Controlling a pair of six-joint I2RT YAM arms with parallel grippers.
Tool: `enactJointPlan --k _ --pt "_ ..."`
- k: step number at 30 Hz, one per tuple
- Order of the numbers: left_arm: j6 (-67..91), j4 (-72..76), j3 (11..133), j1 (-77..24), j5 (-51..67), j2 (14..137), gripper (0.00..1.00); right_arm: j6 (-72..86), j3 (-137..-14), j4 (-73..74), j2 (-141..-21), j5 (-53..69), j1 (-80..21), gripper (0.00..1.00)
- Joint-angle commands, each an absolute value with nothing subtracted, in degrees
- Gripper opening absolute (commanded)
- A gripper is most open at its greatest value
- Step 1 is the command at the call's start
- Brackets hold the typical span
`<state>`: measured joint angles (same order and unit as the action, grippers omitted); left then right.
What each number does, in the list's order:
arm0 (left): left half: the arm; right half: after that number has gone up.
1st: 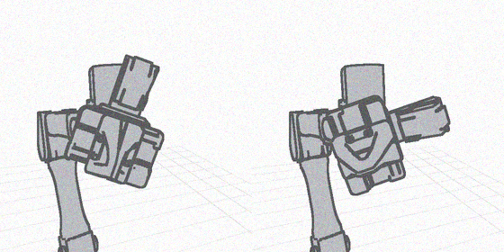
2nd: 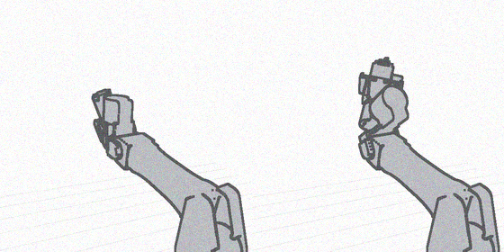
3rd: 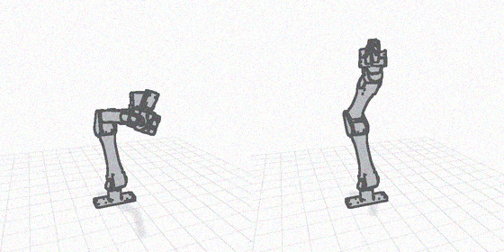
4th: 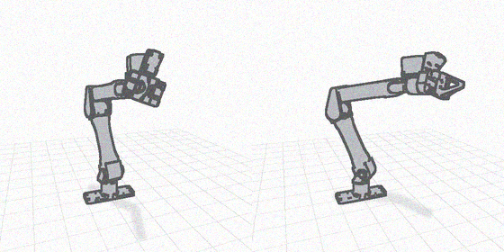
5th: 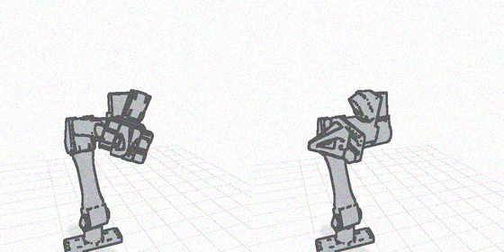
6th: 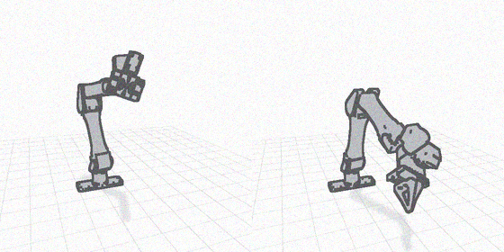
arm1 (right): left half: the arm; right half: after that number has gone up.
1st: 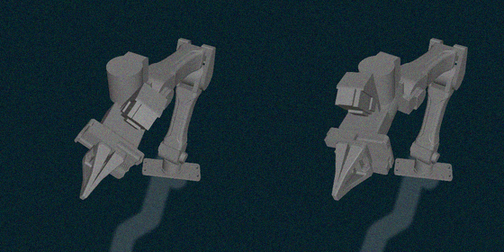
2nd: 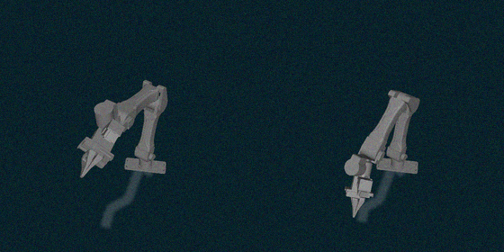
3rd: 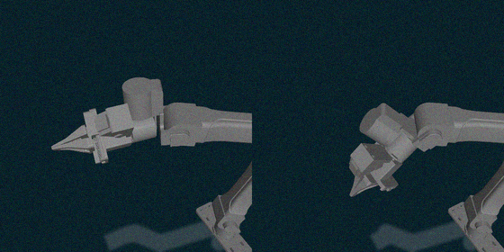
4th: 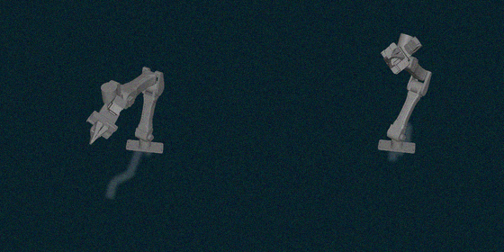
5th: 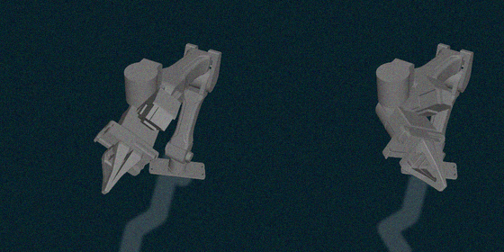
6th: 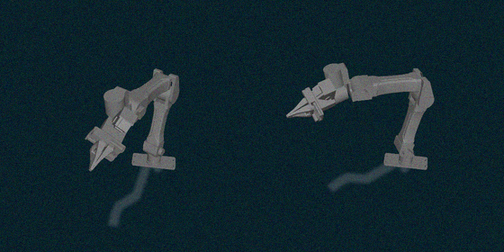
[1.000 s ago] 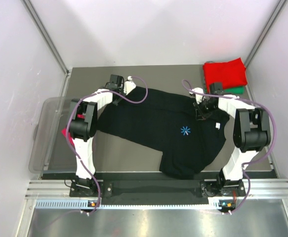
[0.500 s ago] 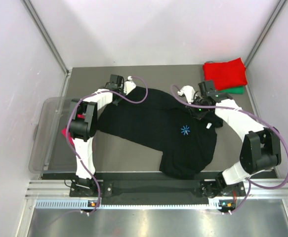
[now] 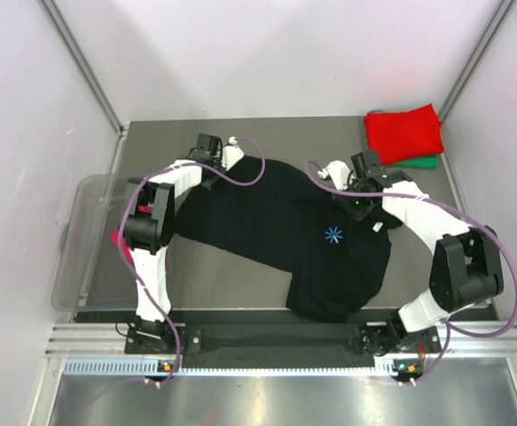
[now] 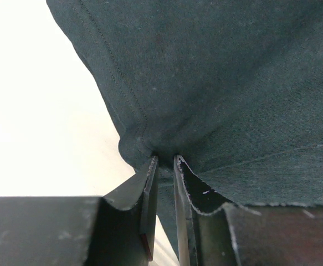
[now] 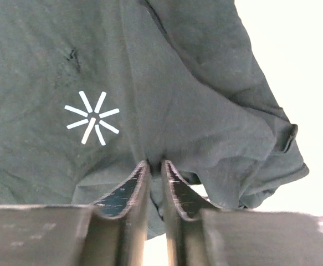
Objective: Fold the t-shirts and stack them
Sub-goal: Fold the tshirt
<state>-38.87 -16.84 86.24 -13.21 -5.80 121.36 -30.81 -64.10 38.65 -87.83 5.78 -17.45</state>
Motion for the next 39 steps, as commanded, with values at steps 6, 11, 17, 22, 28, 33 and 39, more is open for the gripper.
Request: enactJointPlan --k 6,11,17,22,28,33,39 --pt "-38.1 -20.6 84.9 -12.1 -5.2 120.7 0.22 -29.5 -64.7 36.0 -86.6 2.5 -17.6 0.2" --pt "-38.0 -20.6 85.2 -12.1 -5.0 120.8 0.22 -29.5 -64.3 35.9 -85.6 2.6 -17.6 0.07" --pt "-37.8 -20.7 85.3 -12.1 -4.7 121.0 0.22 -28.6 -63.5 35.4 -85.5 1.2 -17.4 0.15" --pt "-37.7 -20.7 85.3 -12.1 -5.1 120.9 0.22 -26.4 -64.3 33.6 -86.8 3.8 -7.1 0.24" --pt "-37.4 -20.7 85.3 -12.1 -4.7 120.9 0.22 -26.5 -68.5 31.9 -92.4 6.3 4.8 0.28" --pt "-37.3 -20.7 85.3 -12.1 -4.8 121.1 0.22 -26.7 -71.8 31.4 -98.4 7.3 8.0 0.32" --pt "-37.2 -20.9 85.1 -12.1 -5.0 121.1 0.22 -25.4 -75.6 31.1 -104.1 10.5 11.2 0.36"
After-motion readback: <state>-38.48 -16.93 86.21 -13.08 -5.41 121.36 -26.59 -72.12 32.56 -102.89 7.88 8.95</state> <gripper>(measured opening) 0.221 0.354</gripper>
